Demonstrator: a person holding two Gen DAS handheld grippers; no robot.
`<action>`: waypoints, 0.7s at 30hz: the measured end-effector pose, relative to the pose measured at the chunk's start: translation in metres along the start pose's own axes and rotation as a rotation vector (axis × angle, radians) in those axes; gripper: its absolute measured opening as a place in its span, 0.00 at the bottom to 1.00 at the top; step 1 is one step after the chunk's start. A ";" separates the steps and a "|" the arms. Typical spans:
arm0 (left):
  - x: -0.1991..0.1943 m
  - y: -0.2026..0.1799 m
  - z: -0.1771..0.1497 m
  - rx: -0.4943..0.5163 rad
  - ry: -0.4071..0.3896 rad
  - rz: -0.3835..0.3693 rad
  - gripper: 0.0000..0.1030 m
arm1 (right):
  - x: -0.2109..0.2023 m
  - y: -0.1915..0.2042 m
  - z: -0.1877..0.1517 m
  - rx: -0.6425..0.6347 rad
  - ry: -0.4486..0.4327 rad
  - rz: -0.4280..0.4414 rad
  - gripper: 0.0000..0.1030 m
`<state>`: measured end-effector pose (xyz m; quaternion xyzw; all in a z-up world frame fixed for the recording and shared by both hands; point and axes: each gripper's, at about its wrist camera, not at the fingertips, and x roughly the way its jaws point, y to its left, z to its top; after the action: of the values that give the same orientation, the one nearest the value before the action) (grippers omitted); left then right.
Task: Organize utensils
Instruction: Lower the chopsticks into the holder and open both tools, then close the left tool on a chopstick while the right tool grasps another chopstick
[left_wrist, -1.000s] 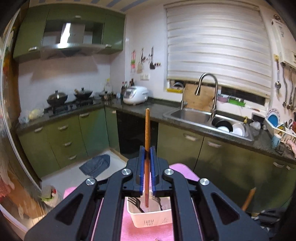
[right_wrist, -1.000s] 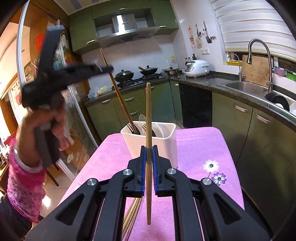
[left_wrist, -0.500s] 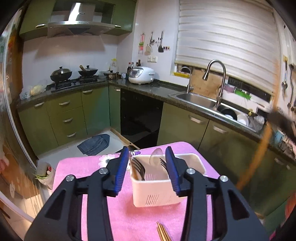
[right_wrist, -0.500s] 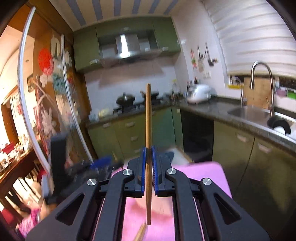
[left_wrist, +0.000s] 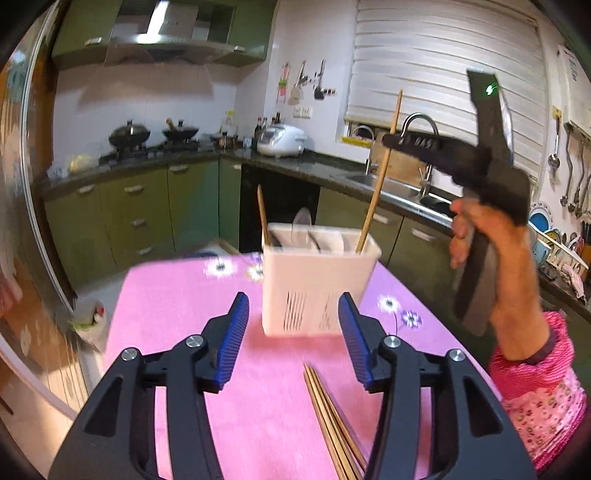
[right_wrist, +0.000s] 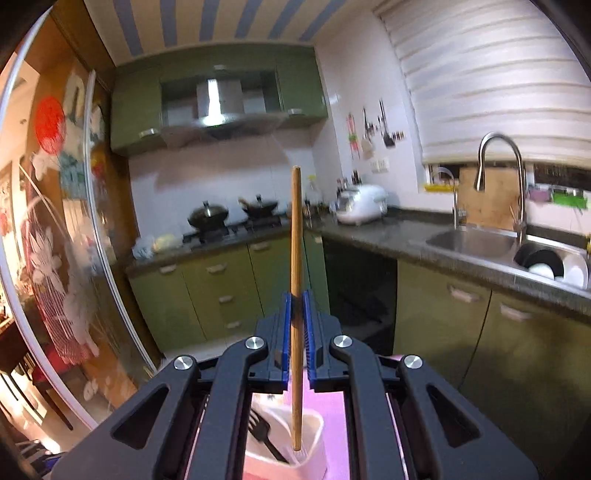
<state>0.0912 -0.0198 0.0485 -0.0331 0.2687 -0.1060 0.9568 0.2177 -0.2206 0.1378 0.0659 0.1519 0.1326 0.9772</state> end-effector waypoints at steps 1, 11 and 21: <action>0.003 0.000 -0.006 -0.001 0.023 -0.005 0.47 | 0.005 0.000 -0.008 -0.004 0.016 -0.005 0.07; 0.023 -0.008 -0.042 -0.024 0.132 -0.028 0.48 | 0.010 -0.002 -0.059 -0.051 0.079 -0.004 0.38; 0.064 -0.020 -0.066 -0.041 0.276 -0.022 0.51 | -0.088 -0.022 -0.109 0.050 0.101 0.052 0.47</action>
<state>0.1063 -0.0543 -0.0380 -0.0407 0.3996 -0.1144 0.9086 0.1074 -0.2570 0.0555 0.0874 0.2024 0.1571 0.9627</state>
